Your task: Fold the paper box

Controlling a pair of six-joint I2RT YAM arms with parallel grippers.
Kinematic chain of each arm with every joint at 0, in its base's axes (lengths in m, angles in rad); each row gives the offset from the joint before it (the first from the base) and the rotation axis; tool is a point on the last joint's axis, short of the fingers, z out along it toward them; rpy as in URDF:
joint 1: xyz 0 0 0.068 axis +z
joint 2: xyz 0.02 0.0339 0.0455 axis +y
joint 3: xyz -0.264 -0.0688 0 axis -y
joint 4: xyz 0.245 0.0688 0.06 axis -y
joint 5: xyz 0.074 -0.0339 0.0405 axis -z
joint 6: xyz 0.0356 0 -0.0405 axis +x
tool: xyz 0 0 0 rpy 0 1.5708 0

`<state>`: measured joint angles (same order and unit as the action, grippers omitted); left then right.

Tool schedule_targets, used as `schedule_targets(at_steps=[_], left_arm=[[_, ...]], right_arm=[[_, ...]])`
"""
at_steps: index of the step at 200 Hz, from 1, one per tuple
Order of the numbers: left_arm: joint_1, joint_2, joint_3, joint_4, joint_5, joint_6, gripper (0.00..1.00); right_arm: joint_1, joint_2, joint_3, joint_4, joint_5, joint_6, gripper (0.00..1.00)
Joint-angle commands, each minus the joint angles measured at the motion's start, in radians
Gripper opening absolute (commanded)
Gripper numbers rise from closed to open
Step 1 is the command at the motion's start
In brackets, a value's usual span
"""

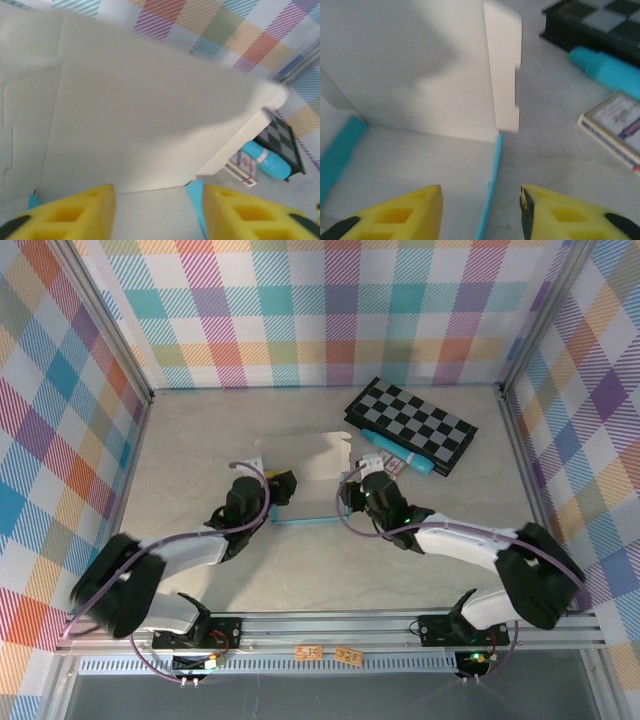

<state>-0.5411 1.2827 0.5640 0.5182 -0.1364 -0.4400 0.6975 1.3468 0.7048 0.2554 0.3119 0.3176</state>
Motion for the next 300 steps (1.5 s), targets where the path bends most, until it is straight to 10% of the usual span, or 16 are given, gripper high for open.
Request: schedule_targets(at_steps=[1, 29, 62, 133, 230, 300], left_arm=[[0.088, -0.031, 0.136, -0.441, 0.077, 0.064, 0.52], [0.211, 0.101, 0.339, -0.643, 0.302, 0.168, 0.51], [0.247, 0.195, 0.474, -0.785, 0.321, 0.299, 0.50], [0.289, 0.227, 0.501, -0.804, 0.252, 0.419, 0.48], [0.371, 0.384, 0.598, -0.742, 0.493, 0.520, 0.48], [0.370, 0.377, 0.579, -0.715, 0.493, 0.499, 0.24]], right_arm=[[-0.133, -0.005, 0.077, -0.148, -0.272, -0.046, 0.53], [-0.245, 0.132, 0.258, -0.321, -0.535, -0.194, 0.52], [-0.286, 0.270, 0.391, -0.395, -0.663, -0.298, 0.51], [-0.289, 0.416, 0.553, -0.465, -0.692, -0.408, 0.51], [-0.294, 0.512, 0.642, -0.494, -0.709, -0.517, 0.47], [-0.296, 0.524, 0.676, -0.510, -0.738, -0.520, 0.33]])
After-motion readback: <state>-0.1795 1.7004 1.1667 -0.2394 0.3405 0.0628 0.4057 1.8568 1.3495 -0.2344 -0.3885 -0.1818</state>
